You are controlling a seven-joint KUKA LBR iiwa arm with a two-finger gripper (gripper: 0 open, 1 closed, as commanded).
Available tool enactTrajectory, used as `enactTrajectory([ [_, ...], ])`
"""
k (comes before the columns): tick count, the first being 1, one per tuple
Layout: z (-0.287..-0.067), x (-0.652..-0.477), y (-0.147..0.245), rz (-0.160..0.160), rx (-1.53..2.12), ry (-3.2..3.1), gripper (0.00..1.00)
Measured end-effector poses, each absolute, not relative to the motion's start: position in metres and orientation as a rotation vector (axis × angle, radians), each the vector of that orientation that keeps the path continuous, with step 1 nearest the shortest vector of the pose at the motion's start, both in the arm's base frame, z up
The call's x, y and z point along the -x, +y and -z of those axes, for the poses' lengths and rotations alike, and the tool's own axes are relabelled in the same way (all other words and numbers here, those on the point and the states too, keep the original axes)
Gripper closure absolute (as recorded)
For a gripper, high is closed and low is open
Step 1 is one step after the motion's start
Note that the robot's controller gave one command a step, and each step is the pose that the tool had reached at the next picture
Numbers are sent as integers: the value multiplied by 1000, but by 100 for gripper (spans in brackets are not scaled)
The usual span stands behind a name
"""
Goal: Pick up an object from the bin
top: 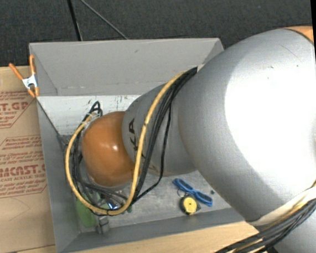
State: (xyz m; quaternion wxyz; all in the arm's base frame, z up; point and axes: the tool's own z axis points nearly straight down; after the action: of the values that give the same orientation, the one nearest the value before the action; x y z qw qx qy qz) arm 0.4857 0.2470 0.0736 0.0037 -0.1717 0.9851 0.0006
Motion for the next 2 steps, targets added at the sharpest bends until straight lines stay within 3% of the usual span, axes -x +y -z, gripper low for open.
enactTrajectory([
  [1,-73,-484,247,-2,539,3094,100],
  [2,-184,-505,239,-5,428,3103,100],
])
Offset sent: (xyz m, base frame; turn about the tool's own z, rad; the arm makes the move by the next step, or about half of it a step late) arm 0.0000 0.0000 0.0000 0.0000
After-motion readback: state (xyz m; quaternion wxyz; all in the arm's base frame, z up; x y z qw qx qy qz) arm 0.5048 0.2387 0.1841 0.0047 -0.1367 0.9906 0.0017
